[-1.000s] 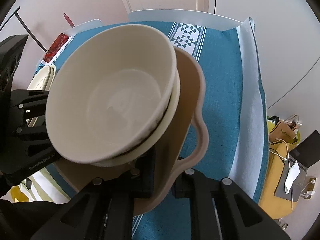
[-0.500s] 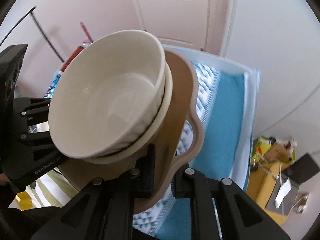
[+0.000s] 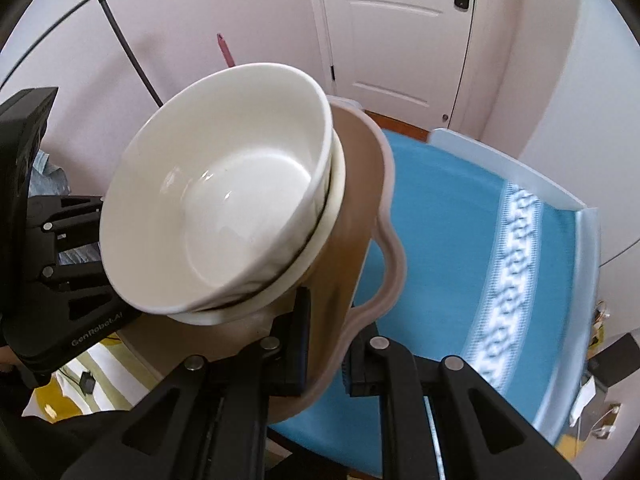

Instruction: Organize plates and bowls

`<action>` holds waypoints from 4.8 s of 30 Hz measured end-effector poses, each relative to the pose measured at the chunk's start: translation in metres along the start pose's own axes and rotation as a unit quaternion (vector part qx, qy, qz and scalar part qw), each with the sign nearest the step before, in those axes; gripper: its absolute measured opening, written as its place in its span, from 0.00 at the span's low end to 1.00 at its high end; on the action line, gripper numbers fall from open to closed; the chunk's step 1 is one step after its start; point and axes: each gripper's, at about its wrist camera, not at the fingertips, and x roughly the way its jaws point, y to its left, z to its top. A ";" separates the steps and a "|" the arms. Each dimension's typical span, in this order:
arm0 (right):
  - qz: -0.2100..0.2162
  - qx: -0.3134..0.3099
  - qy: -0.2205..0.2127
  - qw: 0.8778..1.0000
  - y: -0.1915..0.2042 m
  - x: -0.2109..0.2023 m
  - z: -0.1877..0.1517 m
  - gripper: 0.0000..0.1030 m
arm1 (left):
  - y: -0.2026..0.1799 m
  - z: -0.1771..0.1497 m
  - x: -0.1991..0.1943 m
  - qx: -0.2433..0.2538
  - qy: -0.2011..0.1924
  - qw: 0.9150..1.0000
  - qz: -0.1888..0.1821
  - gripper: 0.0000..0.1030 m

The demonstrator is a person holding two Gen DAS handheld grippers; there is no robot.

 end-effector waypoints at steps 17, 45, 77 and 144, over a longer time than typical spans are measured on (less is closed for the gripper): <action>-0.014 0.034 0.039 0.999 0.048 0.066 -0.012 0.12 | 0.048 -0.049 0.051 0.012 0.041 0.999 -0.028 0.09; 0.012 0.044 0.132 0.990 0.047 0.069 0.004 0.20 | 0.045 -0.027 0.042 0.071 0.132 0.986 -0.078 0.51; -0.067 0.101 -0.129 0.984 0.054 -0.144 -0.024 0.85 | 0.028 -0.026 -0.188 -0.034 -0.179 0.983 -0.006 0.95; -0.239 0.129 -0.380 0.884 0.094 -0.304 -0.056 0.99 | -0.008 -0.056 -0.338 -0.069 -0.430 0.898 0.066 1.00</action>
